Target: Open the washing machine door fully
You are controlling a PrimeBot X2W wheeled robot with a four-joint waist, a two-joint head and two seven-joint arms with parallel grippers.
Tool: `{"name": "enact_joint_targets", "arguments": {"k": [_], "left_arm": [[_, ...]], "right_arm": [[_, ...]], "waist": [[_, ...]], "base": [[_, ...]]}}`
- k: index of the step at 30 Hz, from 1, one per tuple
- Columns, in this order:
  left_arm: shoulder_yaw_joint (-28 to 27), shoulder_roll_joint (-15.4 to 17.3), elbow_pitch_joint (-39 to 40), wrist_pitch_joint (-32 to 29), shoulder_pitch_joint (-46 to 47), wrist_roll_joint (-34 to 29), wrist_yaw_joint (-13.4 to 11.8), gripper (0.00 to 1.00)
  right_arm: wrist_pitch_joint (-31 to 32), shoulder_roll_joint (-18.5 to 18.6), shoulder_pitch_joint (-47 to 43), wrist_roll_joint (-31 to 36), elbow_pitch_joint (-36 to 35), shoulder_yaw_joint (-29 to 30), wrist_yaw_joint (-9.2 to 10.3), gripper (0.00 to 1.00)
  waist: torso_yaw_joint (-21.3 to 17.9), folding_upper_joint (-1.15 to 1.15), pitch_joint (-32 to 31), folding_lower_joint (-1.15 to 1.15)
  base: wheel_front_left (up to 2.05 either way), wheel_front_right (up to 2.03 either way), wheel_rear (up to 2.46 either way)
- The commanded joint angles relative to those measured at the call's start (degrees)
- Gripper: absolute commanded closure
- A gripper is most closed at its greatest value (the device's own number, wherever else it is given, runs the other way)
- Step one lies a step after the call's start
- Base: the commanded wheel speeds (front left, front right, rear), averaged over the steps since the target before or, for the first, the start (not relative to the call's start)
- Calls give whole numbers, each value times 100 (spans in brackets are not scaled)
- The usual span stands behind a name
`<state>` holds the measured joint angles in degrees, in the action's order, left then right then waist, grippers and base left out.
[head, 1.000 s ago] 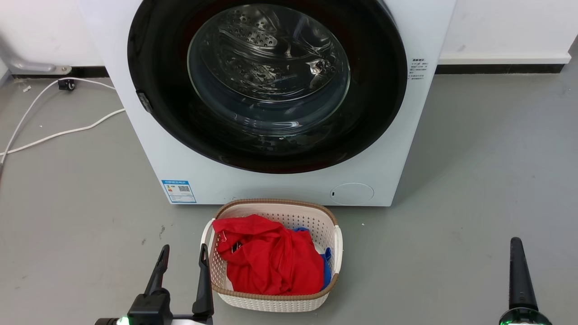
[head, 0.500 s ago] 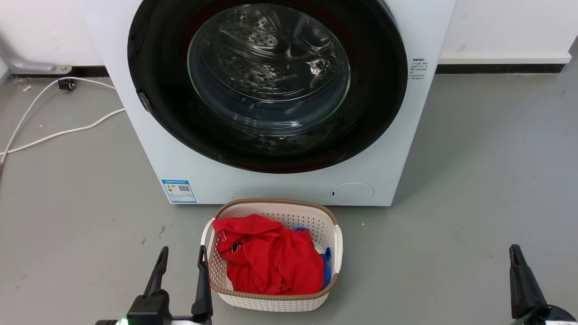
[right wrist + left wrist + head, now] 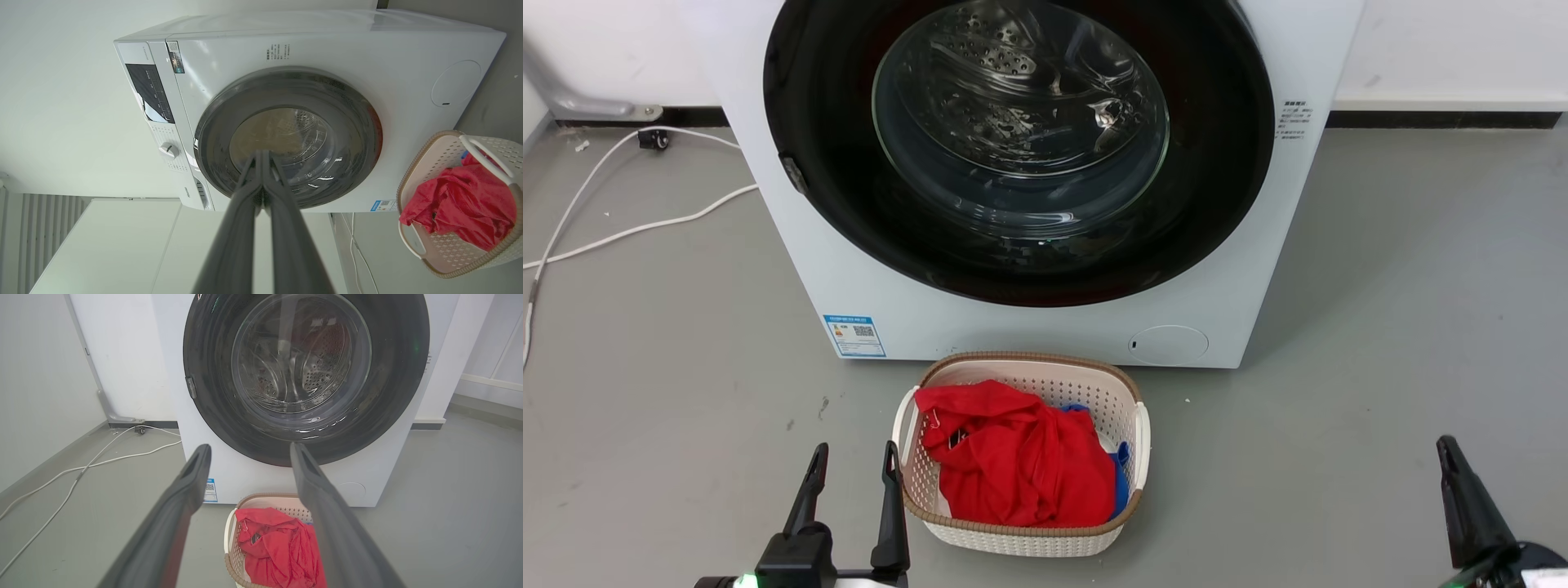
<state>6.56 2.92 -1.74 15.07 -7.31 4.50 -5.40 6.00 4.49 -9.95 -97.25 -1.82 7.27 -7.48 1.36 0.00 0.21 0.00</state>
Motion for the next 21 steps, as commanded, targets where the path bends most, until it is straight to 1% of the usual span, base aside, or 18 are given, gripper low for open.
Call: {"name": "enact_joint_targets", "arguments": {"k": [1, 3, 7, 16, 21], "left_arm": [[0, -2, 33, 16, 21, -47, -22, 0], [9, -2, 63, 16, 69, -77, -50, 0], [43, -1, 154, 16, 238, -99, -80, 0], [73, -1, 339, 16, 762, -249, -121, 0], [110, -1, 465, 16, 1080, -341, -168, 0]], "right_arm": [[62, -14, 159, 24, 62, 52, -2, 100], [147, 24, 369, 43, 197, 145, -2, 100], [308, 230, 1040, 114, 488, 377, -2, 100], [519, 867, 2942, 225, 1108, 820, -2, 100], [740, 1291, 3961, 350, 1420, 823, -2, 100]], "waist": [[13, 0, 35, 0], [32, 0, 114, 0], [88, 0, 403, 0], [239, 0, 1261, 0], [345, 0, 1707, 0]], "base": [[0, 0, 0], [0, 0, 0], [0, 0, 0], [0, 0, 0], [0, 0, 0]]}}
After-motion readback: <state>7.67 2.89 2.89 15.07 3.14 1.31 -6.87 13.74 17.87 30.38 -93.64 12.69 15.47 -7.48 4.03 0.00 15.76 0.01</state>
